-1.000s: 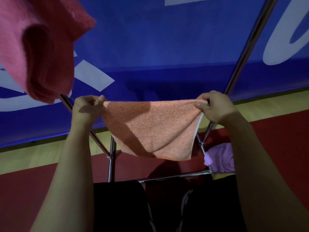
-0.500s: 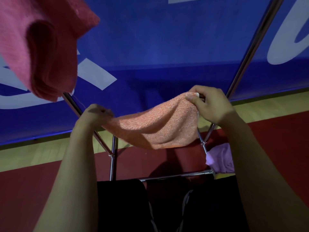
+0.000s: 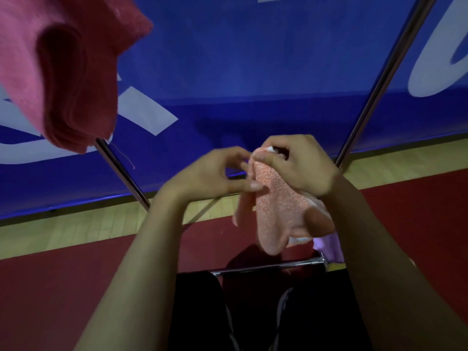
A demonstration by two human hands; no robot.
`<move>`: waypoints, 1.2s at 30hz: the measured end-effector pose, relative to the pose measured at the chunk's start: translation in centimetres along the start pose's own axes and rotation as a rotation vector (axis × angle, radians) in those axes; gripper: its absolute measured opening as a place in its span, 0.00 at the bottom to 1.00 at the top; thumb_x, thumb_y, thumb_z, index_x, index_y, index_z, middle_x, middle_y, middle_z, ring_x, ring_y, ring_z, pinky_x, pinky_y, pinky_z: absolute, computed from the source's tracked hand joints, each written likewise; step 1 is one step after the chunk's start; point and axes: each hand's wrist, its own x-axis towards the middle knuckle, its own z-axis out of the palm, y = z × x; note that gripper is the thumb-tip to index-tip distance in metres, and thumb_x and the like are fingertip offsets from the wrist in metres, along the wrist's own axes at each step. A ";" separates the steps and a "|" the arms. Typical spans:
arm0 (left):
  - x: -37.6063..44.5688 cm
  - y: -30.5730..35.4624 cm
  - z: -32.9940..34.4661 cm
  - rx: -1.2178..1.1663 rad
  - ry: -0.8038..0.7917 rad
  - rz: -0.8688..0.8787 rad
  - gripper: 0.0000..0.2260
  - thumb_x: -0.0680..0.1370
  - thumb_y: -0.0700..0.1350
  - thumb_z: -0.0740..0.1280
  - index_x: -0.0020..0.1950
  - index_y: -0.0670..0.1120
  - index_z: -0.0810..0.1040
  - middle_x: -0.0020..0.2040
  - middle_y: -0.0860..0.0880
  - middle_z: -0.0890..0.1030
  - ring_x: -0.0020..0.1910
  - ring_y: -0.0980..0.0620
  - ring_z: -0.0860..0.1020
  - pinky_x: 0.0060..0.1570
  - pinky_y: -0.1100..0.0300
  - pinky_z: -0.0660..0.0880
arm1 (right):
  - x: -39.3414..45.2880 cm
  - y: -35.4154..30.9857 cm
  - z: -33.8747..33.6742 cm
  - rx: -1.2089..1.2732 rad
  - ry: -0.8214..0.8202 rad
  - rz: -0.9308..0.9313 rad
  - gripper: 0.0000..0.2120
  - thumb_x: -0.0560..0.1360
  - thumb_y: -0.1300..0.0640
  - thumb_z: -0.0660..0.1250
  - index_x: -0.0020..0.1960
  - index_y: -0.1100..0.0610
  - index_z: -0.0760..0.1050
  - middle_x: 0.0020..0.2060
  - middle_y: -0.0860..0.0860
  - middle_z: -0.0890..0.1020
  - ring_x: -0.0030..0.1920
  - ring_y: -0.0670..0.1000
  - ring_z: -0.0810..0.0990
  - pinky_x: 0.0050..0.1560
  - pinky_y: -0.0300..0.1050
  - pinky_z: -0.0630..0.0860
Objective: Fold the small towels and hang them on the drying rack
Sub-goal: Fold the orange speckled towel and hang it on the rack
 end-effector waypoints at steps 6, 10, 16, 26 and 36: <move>2.4 1.0 1.9 0.023 0.094 0.123 0.05 0.80 0.54 0.73 0.46 0.56 0.81 0.37 0.56 0.75 0.32 0.61 0.71 0.36 0.66 0.69 | -0.1 0.1 0.0 0.118 0.014 0.039 0.12 0.79 0.41 0.68 0.46 0.49 0.81 0.37 0.49 0.83 0.38 0.49 0.82 0.40 0.50 0.78; 2.3 2.1 1.9 -0.082 0.206 0.174 0.05 0.82 0.45 0.69 0.48 0.46 0.82 0.44 0.55 0.78 0.38 0.63 0.76 0.40 0.70 0.71 | 0.0 1.5 -0.7 0.230 -0.191 0.257 0.28 0.74 0.28 0.58 0.55 0.49 0.82 0.43 0.46 0.86 0.43 0.46 0.85 0.41 0.43 0.79; 1.3 3.1 0.1 -0.185 0.426 0.186 0.09 0.83 0.40 0.66 0.44 0.47 0.80 0.39 0.57 0.80 0.38 0.62 0.77 0.40 0.63 0.76 | -0.8 3.0 0.6 0.046 -0.611 0.231 0.32 0.69 0.25 0.67 0.58 0.49 0.83 0.50 0.43 0.87 0.51 0.41 0.85 0.57 0.43 0.80; -0.8 2.4 -2.9 -0.498 0.769 -0.219 0.12 0.82 0.58 0.65 0.42 0.54 0.76 0.43 0.52 0.79 0.46 0.49 0.81 0.49 0.49 0.82 | -0.8 3.8 0.9 -0.245 -0.695 0.251 0.12 0.80 0.41 0.66 0.54 0.48 0.81 0.49 0.43 0.84 0.49 0.47 0.81 0.52 0.47 0.77; -2.3 1.1 -2.7 0.032 0.115 -0.470 0.29 0.78 0.73 0.59 0.54 0.50 0.85 0.54 0.51 0.85 0.54 0.50 0.82 0.54 0.55 0.77 | 0.1 0.9 0.6 0.066 -0.109 0.023 0.04 0.79 0.56 0.65 0.51 0.48 0.77 0.41 0.47 0.84 0.43 0.51 0.82 0.50 0.52 0.77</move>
